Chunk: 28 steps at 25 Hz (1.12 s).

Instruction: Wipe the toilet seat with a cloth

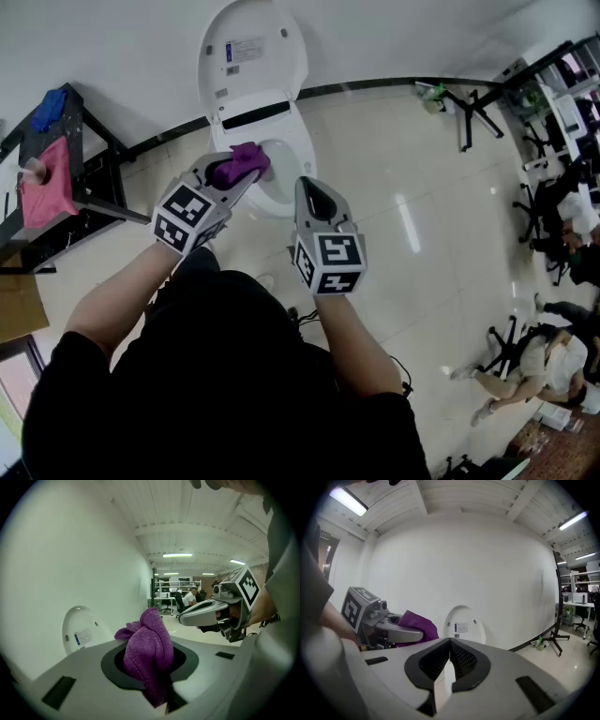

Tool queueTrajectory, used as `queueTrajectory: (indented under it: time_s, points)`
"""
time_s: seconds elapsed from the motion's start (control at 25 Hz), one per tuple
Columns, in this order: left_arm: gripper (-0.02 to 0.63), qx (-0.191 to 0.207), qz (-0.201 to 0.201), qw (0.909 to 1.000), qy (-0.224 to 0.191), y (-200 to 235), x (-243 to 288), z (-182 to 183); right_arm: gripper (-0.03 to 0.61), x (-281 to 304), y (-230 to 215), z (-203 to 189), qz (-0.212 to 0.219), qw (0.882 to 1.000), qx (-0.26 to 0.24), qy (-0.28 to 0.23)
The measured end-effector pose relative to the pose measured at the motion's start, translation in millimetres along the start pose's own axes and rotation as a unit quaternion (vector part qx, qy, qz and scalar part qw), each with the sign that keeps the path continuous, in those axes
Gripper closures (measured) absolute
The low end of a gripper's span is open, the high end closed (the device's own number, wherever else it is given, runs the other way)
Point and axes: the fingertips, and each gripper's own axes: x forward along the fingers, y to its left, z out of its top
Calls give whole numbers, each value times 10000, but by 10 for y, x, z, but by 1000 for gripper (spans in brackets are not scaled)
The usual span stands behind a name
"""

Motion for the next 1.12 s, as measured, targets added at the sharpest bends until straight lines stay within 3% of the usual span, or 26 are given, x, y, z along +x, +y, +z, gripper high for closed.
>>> queueTrajectory:
  time_s: [0.24, 0.52, 0.88, 1.12]
  points:
    - [526, -36, -93, 9997, 235, 151, 432, -117, 561, 207, -232, -111, -43, 9999, 125, 78]
    - [526, -251, -249, 9971, 668, 689, 1283, -510, 561, 780, -588, -298, -121, 9986, 417, 297]
    - [525, -576, -548, 9847, 1548, 1638, 2905, -1557, 561, 2109, -1455, -930, -564, 9915, 764, 885]
    - [526, -717, -690, 9750, 1989, 2125, 4015, -2375, 561, 2972, -2001, -1598, -785, 9835, 1050, 1250]
